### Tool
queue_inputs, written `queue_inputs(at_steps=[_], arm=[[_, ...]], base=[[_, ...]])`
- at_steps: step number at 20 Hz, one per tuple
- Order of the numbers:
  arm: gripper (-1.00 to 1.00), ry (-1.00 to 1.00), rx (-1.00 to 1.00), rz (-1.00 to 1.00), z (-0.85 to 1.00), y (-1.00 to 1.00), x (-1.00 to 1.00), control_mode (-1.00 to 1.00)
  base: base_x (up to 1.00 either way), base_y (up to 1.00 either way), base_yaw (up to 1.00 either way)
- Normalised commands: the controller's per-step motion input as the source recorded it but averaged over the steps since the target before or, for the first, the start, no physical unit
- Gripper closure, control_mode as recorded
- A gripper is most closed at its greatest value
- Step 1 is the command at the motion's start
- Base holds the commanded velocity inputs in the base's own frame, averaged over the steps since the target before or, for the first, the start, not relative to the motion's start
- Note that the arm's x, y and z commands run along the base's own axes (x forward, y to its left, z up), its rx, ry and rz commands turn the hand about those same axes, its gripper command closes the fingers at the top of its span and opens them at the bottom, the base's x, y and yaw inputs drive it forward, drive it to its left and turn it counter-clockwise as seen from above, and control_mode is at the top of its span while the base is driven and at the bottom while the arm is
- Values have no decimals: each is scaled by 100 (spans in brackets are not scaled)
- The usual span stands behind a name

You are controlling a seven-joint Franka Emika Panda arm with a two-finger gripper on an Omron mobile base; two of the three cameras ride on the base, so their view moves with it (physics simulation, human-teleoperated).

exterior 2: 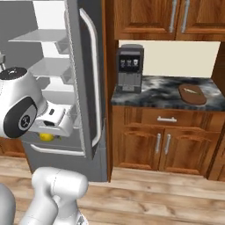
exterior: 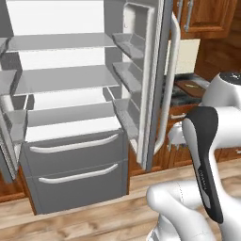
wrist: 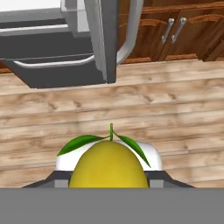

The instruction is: Retrieve a lemon from the fridge and place it on the cutting board with the fish.

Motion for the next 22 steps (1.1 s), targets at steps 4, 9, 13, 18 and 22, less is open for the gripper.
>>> queue_inputs(at_steps=[4, 9, 13, 18, 22], arm=[[100, 0, 0, 0, 0, 0, 0, 100], [100, 0, 0, 0, 0, 0, 0, 100], [100, 0, 0, 0, 0, 0, 0, 100], [100, 0, 0, 0, 0, 0, 0, 100], [100, 0, 0, 0, 0, 0, 0, 100]], base=[[2, -68, 0], [12, -56, 0], [30, -61, 0], [46, -64, 0], [50, -62, 0]])
